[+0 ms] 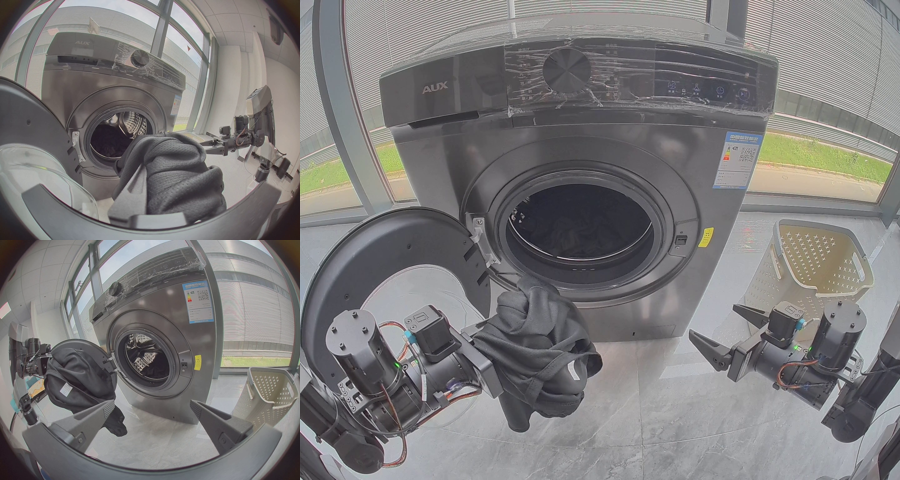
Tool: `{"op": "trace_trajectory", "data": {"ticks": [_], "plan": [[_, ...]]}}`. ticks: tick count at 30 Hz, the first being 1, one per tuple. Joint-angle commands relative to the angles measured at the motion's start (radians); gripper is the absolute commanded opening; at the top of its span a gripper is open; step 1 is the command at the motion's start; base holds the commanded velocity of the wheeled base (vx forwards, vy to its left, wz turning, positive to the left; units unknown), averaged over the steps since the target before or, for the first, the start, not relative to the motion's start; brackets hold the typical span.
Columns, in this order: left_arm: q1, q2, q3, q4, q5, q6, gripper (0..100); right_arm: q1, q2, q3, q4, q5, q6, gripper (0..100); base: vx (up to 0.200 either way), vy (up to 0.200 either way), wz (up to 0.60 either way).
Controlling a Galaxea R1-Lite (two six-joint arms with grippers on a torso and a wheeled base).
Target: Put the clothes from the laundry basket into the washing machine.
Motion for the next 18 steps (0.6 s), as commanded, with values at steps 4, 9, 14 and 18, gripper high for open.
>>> {"op": "trace_trajectory", "data": {"ticks": [4, 9, 14, 18], "plan": [[0.008, 0.024, -0.005, -0.001, 0.001, 0.002, 0, 0.006, 0.001, 0.003, 0.000, -0.001, 0.001, 100, 0.200, 0.000, 0.00], [-0.002, 0.027, 0.012, 0.000, 0.002, 0.004, 0, 0.016, 0.002, 0.005, 0.000, -0.002, 0.001, 100, 0.000, 0.000, 0.00], [0.004, 0.045, 0.003, 0.000, 0.002, 0.002, 0, 0.019, 0.001, 0.005, 0.000, -0.002, 0.003, 100, 0.200, 0.000, 0.00], [-0.001, 0.060, 0.009, -0.001, 0.002, 0.004, 0, 0.022, 0.002, 0.006, 0.000, -0.002, 0.004, 100, 0.200, 0.000, 0.00]]}}
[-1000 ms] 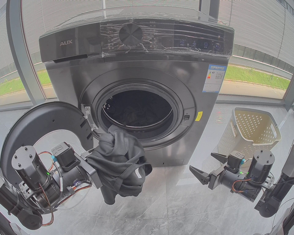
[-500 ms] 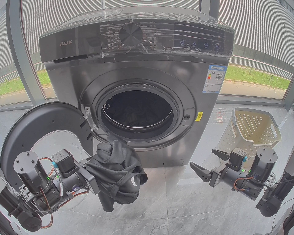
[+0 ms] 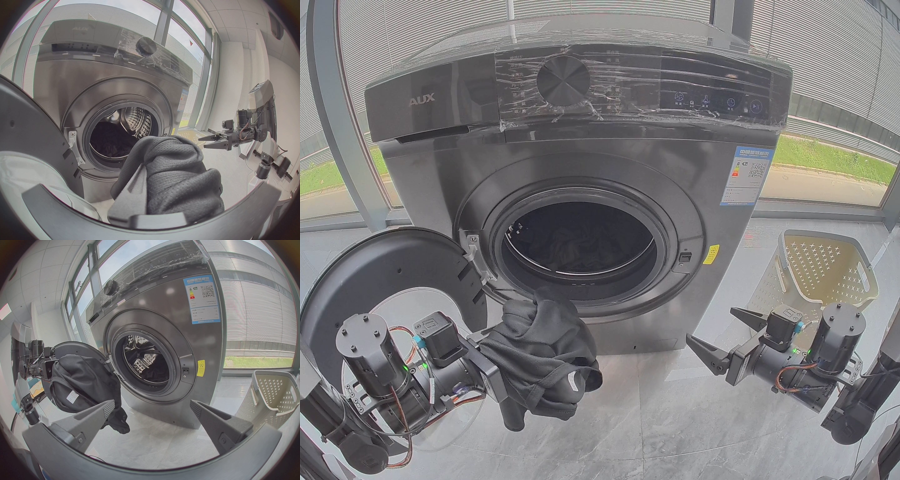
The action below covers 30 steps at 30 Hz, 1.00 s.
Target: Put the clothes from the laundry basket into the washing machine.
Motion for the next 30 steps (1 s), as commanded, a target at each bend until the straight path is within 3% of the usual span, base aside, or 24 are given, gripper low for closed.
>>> {"op": "trace_trajectory", "data": {"ticks": [1, 6, 13, 27, 30], "plan": [[-0.002, 0.022, 0.004, -0.001, 0.000, 0.000, 0, 0.003, 0.003, 0.000, -0.001, 0.000, 0.000, 100, 0.000, 0.000, 0.00], [-0.002, 0.025, 0.002, -0.001, 0.000, 0.000, 0, 0.008, 0.005, 0.000, 0.001, 0.000, 0.000, 100, 0.000, 0.000, 0.00], [0.004, 0.043, -0.001, -0.001, 0.000, -0.001, 0, 0.010, 0.016, 0.003, 0.001, 0.002, 0.002, 100, 0.200, 0.000, 0.00], [-0.053, 0.079, 0.032, 0.001, 0.002, -0.011, 0, 0.053, 0.010, -0.006, 0.001, -0.018, 0.006, 100, 0.000, 0.000, 0.00], [-0.068, 0.140, -0.025, 0.001, -0.008, -0.014, 0, 0.060, 0.008, -0.006, 0.001, -0.026, 0.006, 100, 0.000, 0.000, 0.00]]}}
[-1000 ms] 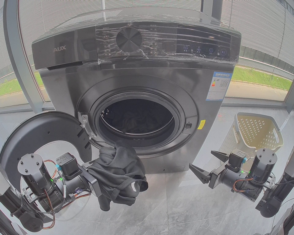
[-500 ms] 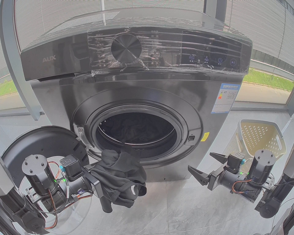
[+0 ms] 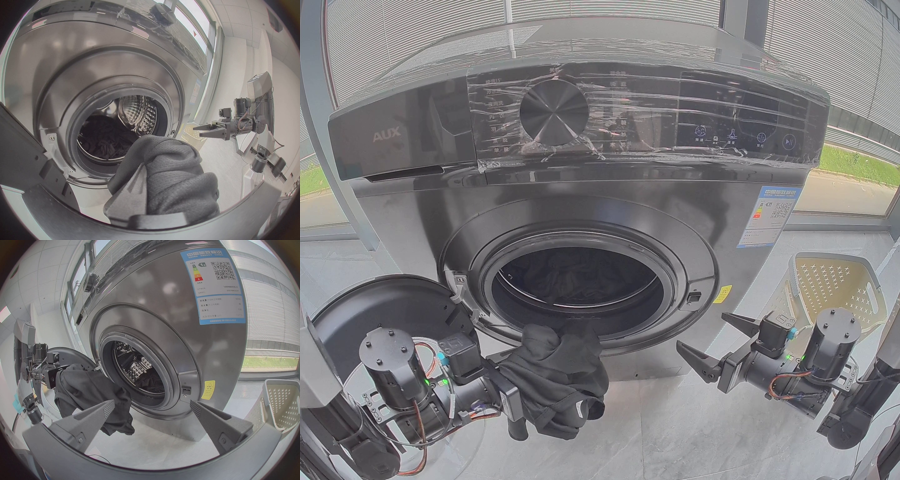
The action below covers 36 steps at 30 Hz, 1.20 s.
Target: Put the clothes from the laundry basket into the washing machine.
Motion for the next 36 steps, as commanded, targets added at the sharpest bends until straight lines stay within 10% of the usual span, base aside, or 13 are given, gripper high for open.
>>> {"op": "trace_trajectory", "data": {"ticks": [1, 11, 25, 36], "plan": [[-0.011, 0.129, -0.092, -0.002, -0.008, 0.009, 0, 0.013, 0.003, 0.002, -0.001, -0.005, -0.001, 100, 0.000, 0.000, 0.00], [-0.002, 0.409, -0.453, -0.002, 0.006, -0.052, 0, 0.024, 0.001, -0.004, -0.002, -0.005, -0.001, 100, 0.000, 0.000, 0.00], [0.036, 0.663, -0.936, 0.103, 0.185, -0.088, 0, 0.033, -0.005, -0.033, -0.002, -0.003, -0.001, 100, 0.000, 0.000, 0.00], [0.090, 0.752, -1.194, 0.276, 0.187, -0.141, 0, 0.032, 0.003, -0.037, -0.002, 0.000, -0.002, 100, 0.000, 0.000, 0.00]]}}
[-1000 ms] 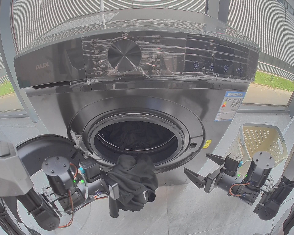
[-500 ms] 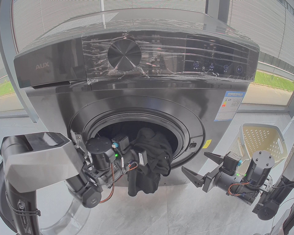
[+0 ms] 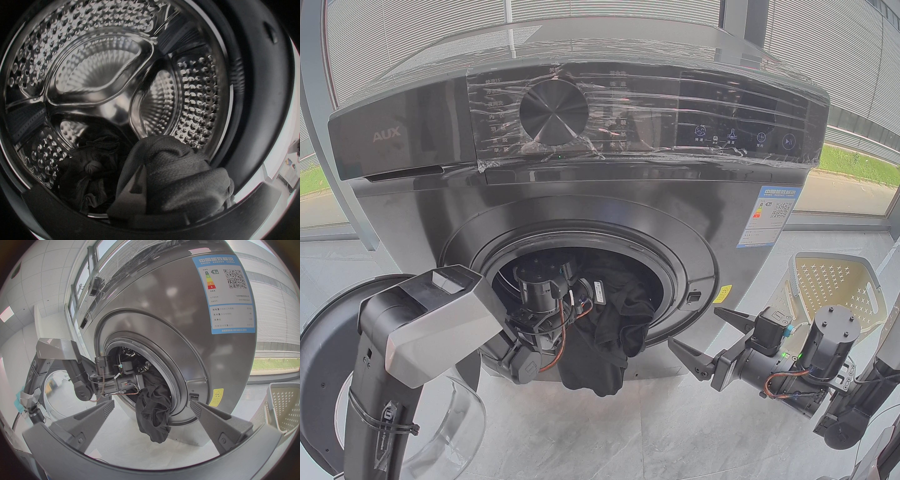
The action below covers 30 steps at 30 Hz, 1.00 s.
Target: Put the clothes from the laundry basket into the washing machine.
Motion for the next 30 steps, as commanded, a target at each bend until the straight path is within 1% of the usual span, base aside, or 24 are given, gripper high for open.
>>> {"op": "trace_trajectory", "data": {"ticks": [1, 3, 5, 16, 17, 22, 26, 30], "plan": [[0.031, 0.070, -0.141, 0.073, 0.004, -0.039, 0, 0.001, 0.006, -0.002, 0.000, 0.001, -0.001, 100, 0.000, 0.000, 0.00], [0.043, 0.078, -0.179, 0.092, 0.007, -0.041, 0, 0.001, 0.006, -0.002, 0.000, 0.001, -0.001, 100, 0.000, 0.000, 0.00], [0.060, 0.109, -0.285, 0.129, 0.056, -0.039, 0, 0.001, 0.008, -0.005, 0.000, 0.003, -0.001, 100, 0.000, 0.000, 0.00], [0.064, 0.123, -0.302, 0.139, 0.060, -0.039, 0, 0.001, 0.008, -0.018, 0.000, 0.003, -0.003, 100, 0.000, 0.000, 0.00], [0.064, 0.123, -0.302, 0.139, 0.060, -0.039, 100, 0.001, 0.008, -0.018, 0.000, 0.003, -0.003, 100, 0.000, 0.000, 0.00], [0.061, 0.118, -0.286, 0.135, 0.062, -0.045, 100, 0.001, 0.006, -0.018, 0.000, 0.003, -0.003, 100, 0.000, 0.000, 0.00], [0.051, 0.037, -0.145, 0.159, 0.060, -0.038, 100, 0.001, 0.006, -0.016, 0.000, 0.003, -0.001, 100, 0.000, 0.000, 0.00], [0.018, -0.054, -0.009, 0.237, 0.047, -0.033, 100, 0.003, 0.003, -0.018, 0.000, 0.001, -0.001, 100, 0.000, 0.000, 0.00]]}}
